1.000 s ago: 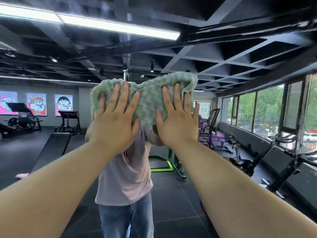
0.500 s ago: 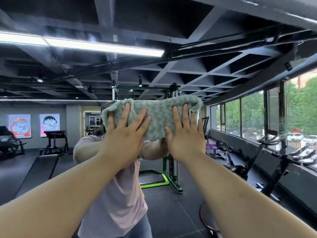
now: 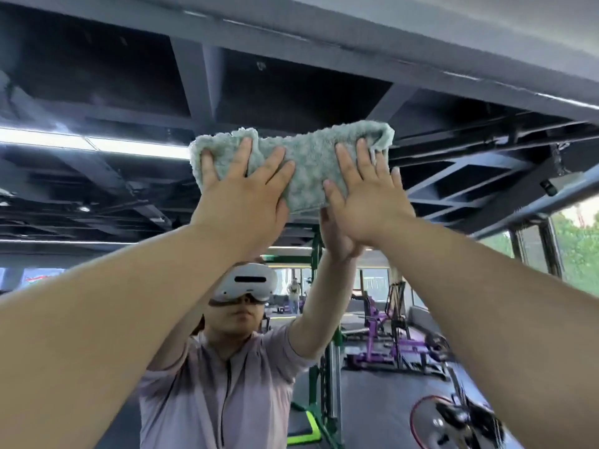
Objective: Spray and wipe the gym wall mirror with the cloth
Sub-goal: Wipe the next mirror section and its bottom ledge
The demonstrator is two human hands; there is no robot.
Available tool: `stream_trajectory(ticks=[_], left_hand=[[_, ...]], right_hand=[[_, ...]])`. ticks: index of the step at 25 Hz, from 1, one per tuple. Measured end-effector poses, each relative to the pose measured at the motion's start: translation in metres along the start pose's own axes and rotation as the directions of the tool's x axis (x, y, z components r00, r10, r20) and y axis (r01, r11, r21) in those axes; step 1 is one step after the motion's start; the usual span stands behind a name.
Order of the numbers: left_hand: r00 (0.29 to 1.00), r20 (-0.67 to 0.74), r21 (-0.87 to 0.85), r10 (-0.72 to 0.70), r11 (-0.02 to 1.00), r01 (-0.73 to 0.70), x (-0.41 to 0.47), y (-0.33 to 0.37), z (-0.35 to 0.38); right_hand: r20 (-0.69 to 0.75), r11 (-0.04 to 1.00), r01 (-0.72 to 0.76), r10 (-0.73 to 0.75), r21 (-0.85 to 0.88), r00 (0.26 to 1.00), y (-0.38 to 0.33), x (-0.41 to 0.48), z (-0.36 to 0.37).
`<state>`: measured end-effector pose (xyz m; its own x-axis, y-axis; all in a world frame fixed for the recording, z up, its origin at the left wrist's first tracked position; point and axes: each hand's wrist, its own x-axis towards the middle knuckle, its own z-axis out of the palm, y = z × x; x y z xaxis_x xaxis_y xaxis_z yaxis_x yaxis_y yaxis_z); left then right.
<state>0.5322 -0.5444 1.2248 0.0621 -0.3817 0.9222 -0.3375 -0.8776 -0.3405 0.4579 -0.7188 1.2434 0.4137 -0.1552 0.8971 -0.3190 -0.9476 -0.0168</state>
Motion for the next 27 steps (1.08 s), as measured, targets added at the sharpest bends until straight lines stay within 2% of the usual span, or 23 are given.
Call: stream_trajectory(ticks=[5, 11, 18, 24, 27], left_hand=[[0.997, -0.042, -0.01, -0.06, 0.998, 0.06, 0.079, 0.007, -0.01], [0.992, -0.064, -0.063, -0.108, 0.993, 0.104, 0.144, -0.001, -0.02], [0.993, -0.108, -0.067, -0.048, 0.997, 0.041, 0.193, -0.017, -0.03], [0.991, -0.134, 0.004, 0.023, 1.0, -0.023, 0.2, -0.021, -0.029], [0.988, -0.151, -0.013, 0.036, 0.999, -0.038, 0.202, -0.022, -0.03]], right_hand=[[-0.066, 0.996, 0.087, -0.088, -0.015, 0.994, 0.035, 0.075, -0.028], [-0.152, 0.99, 0.138, -0.131, 0.036, 0.98, 0.038, 0.125, -0.041], [-0.201, 0.991, 0.114, -0.096, 0.076, 0.975, 0.029, 0.154, -0.055], [-0.228, 0.993, 0.086, -0.066, 0.081, 0.971, 0.027, 0.159, -0.051], [-0.21, 0.995, 0.06, -0.042, 0.078, 0.977, 0.025, 0.159, -0.057]])
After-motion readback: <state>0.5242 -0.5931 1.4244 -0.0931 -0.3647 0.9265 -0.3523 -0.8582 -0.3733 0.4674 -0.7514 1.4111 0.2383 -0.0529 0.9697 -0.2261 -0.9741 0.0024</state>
